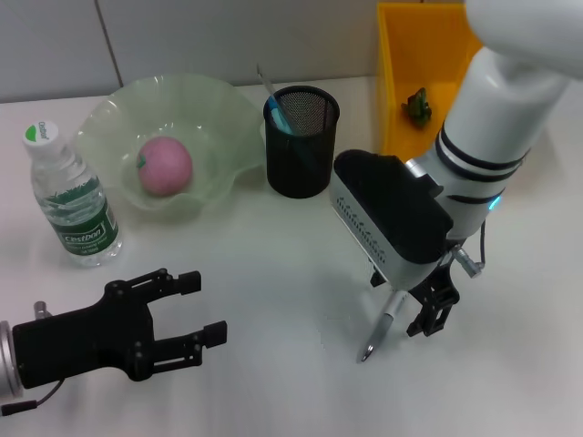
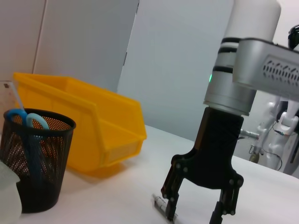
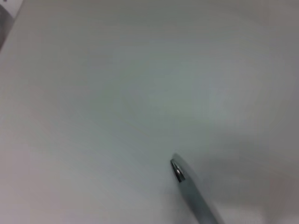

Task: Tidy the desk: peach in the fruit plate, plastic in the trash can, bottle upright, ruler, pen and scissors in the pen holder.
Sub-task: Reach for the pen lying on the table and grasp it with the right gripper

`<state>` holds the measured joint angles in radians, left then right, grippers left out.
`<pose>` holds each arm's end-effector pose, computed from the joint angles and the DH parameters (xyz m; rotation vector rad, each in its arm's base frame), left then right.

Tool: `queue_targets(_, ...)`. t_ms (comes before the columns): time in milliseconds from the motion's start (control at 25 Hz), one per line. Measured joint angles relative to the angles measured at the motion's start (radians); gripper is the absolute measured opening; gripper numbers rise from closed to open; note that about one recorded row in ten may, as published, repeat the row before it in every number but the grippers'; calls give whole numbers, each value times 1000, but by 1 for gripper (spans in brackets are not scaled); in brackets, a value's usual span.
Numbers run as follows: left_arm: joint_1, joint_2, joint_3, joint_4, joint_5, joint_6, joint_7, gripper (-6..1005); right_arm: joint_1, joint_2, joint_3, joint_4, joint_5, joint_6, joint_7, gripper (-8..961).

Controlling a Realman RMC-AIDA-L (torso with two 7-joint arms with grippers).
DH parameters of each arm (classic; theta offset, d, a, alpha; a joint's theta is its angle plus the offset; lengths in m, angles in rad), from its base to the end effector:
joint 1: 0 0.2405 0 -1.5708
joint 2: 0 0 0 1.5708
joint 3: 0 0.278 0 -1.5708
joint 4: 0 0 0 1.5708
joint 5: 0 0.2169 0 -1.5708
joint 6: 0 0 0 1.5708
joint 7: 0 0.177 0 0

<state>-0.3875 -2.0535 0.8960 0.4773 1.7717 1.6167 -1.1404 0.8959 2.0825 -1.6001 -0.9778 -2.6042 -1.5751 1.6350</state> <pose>-0.2926 0.2908 -0.0662 -2.7671 -0.5837 -0.8752 0.1859 0.3788 -0.0979 2.7720 0.5687 0.9647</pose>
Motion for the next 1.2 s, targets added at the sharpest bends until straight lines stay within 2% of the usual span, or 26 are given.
queue_targets(320, 0, 1, -17, 0, 0, 3, -13, 814, -1, 2, -35, 20, 2, 53, -4, 738)
queue_targets(520, 0, 0, -33, 0, -2, 11, -14, 814, -1, 2, -36, 31, 3, 65, -17, 546)
queue_targets(720, 1, 0, -43, 0, -2, 17, -15, 813, 10, 2, -37, 57, 3, 77, -22, 408)
queue_targets(1200, 1, 0, -61, 0, -2, 32, -15, 814, 16, 3, -37, 84, 3, 100, -36, 408)
